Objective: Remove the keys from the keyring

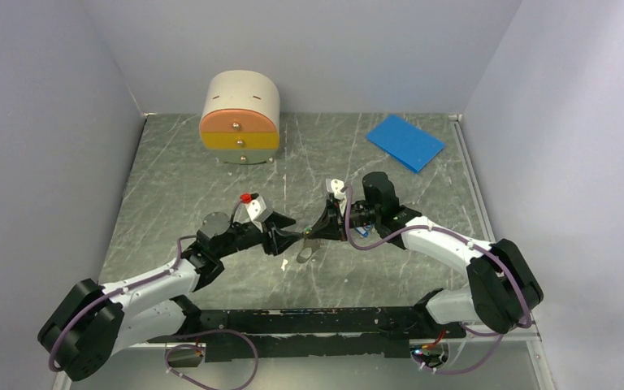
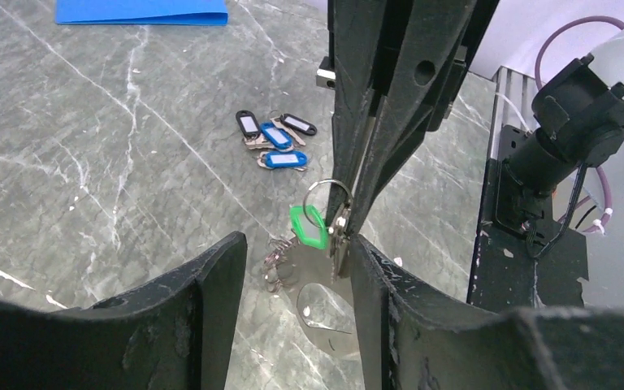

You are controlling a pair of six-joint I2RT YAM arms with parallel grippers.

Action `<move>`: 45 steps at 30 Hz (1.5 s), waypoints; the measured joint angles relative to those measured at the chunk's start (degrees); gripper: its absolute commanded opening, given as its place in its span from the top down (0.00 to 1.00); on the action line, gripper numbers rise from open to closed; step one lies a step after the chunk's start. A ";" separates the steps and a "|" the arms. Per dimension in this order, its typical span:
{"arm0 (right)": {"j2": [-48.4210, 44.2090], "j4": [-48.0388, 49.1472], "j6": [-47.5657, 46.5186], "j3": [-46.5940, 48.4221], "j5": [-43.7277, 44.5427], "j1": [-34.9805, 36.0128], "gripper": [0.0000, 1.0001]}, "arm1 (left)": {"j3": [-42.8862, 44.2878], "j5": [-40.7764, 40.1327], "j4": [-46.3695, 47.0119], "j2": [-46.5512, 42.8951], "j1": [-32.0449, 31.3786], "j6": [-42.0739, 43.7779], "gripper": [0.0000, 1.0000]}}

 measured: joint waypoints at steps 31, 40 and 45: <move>1.11 -7.19 -7.76 2.34 -4.46 0.46 1.00 | 6.75 23.98 13.38 17.99 6.84 -13.70 0.63; 1.11 -8.15 -8.55 2.45 -4.66 0.50 1.00 | 8.26 30.58 17.94 21.75 7.10 -16.81 0.97; 1.11 -8.31 -8.59 2.45 -4.28 0.50 1.00 | 8.33 31.06 16.35 20.65 7.26 -15.98 0.97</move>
